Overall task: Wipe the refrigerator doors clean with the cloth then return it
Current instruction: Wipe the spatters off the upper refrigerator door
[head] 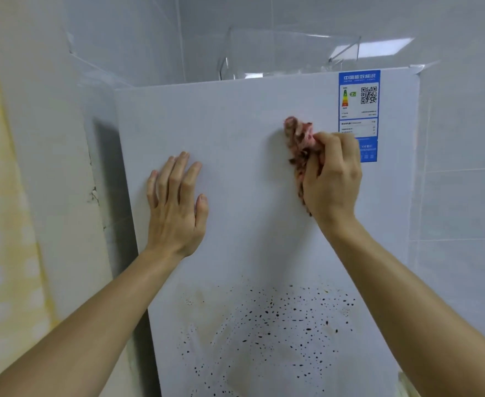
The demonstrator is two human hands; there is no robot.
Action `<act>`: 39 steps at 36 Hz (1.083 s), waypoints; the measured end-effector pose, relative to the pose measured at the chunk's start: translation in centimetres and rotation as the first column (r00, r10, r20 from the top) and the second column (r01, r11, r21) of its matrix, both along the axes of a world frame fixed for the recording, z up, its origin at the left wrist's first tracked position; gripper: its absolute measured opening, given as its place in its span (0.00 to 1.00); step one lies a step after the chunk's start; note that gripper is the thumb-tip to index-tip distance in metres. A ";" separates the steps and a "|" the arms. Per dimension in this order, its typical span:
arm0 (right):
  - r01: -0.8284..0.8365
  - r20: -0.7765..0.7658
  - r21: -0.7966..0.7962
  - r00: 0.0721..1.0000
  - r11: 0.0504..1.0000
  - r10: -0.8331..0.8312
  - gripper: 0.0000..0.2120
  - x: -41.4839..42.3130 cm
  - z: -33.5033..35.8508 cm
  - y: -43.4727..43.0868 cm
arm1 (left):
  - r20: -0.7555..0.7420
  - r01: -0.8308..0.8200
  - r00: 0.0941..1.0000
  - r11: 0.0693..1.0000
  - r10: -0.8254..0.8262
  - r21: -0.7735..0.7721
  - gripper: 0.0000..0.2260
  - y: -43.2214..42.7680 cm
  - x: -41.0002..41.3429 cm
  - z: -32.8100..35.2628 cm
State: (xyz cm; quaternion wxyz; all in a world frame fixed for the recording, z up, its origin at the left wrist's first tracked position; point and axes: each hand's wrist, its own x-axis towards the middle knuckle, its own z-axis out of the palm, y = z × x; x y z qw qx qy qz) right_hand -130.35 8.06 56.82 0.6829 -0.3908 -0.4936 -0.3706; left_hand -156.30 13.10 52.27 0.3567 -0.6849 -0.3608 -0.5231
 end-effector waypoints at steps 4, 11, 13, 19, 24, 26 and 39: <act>-0.073 0.154 -0.030 0.985 0.997 0.077 0.12 -4.5 -2.8 0.3 | 0.007 -0.009 1.000 1.000 0.009 -0.005 0.25 0.1 -0.5 -0.5; -0.018 0.568 -0.176 0.814 0.984 0.116 0.05 -7.4 -11.8 1.5 | -0.029 -0.017 0.999 1.000 0.016 -0.019 0.26 0.1 -1.8 -1.2; 0.011 0.672 -0.204 0.729 0.979 0.132 0.08 -6.0 -11.8 1.6 | -0.033 -0.015 0.999 1.000 0.015 -0.018 0.25 0.2 -1.9 -1.1; 0.024 0.521 -0.072 0.854 0.997 0.017 0.12 -2.1 -5.9 0.6 | -0.013 -0.020 1.000 1.000 0.020 0.006 0.25 0.5 -2.9 -1.1; 0.017 0.132 -0.001 0.991 1.000 -0.017 0.09 -3.5 -0.4 0.1 | -0.027 -0.012 1.000 1.000 0.011 -0.022 0.25 0.8 -4.1 -1.5; -0.005 0.089 -0.008 0.996 1.000 0.006 0.08 -4.7 1.0 0.4 | -0.039 0.034 0.999 0.999 -0.035 -0.042 0.26 0.9 -4.4 -1.6; -0.023 0.710 -0.147 0.694 0.989 0.122 0.06 -13.0 -12.2 2.5 | -0.095 0.072 0.992 0.994 -0.080 -0.083 0.31 0.9 -7.9 -3.3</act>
